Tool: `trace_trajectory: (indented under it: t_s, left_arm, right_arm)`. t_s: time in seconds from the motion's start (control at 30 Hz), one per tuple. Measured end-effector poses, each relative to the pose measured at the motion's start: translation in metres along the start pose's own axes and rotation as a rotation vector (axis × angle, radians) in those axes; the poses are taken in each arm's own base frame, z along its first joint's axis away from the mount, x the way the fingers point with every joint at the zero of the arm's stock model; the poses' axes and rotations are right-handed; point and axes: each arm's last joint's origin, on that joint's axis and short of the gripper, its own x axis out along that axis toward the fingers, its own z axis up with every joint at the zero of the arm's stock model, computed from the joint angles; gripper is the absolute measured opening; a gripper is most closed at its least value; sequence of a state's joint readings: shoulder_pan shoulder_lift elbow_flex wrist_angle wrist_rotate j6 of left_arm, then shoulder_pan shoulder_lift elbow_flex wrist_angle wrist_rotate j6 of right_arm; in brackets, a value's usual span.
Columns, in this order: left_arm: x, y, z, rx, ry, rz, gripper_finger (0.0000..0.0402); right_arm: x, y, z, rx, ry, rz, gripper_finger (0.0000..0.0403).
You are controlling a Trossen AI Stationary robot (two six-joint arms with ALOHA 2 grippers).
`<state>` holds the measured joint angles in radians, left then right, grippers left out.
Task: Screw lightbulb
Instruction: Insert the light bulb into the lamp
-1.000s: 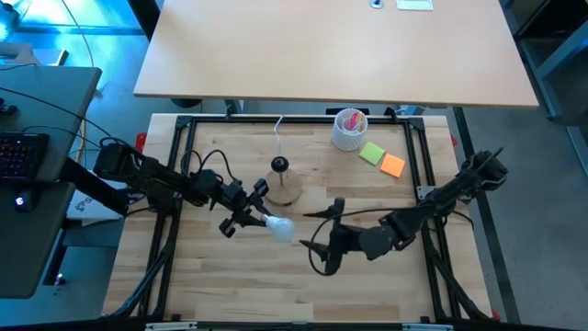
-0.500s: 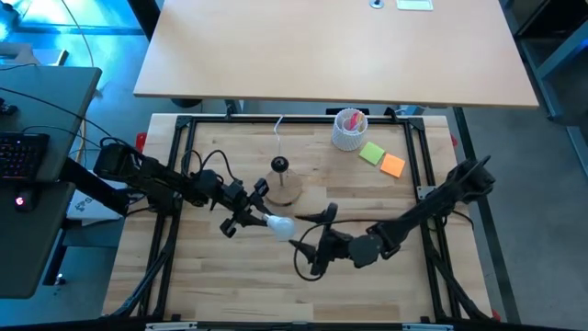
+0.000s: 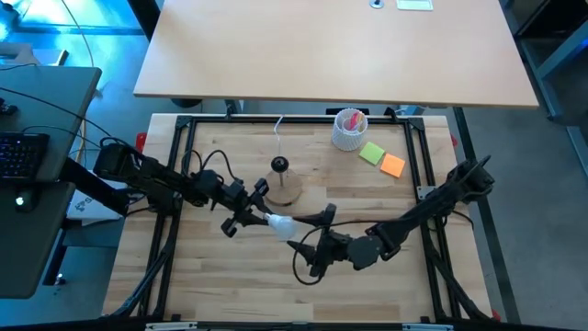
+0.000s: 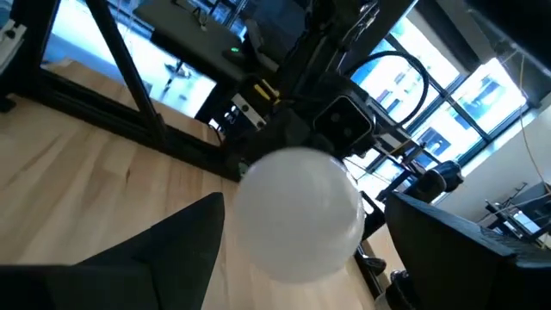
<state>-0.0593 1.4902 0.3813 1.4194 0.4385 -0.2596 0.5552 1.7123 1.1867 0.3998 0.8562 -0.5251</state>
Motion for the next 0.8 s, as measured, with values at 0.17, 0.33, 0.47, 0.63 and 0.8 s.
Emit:
trace_trajectory:
  t_s: [0.17,0.33,0.47,0.63,0.8]
  left_arm:
    - [0.000,0.000,-0.001,-0.006,0.012,0.008,0.0104]
    - [0.000,0.001,-0.002,-0.007,0.013,0.011,0.0104]
    - [0.000,0.001,-0.002,-0.007,0.014,0.011,0.0104]
    - [0.000,0.001,-0.002,-0.008,0.012,0.015,0.0104]
    - [0.000,0.001,-0.001,-0.007,0.010,0.013,0.0104]
  right_arm:
    - [0.003,-0.002,0.003,-0.043,0.038,0.050,0.0319]
    - [0.009,0.001,0.005,-0.074,0.051,0.029,0.0319]
    - [0.018,0.008,0.002,-0.160,0.097,-0.023,0.0319]
    - [0.027,0.014,-0.001,-0.202,0.158,-0.105,0.0319]
    - [0.028,0.014,0.001,-0.196,0.156,-0.112,0.0317]
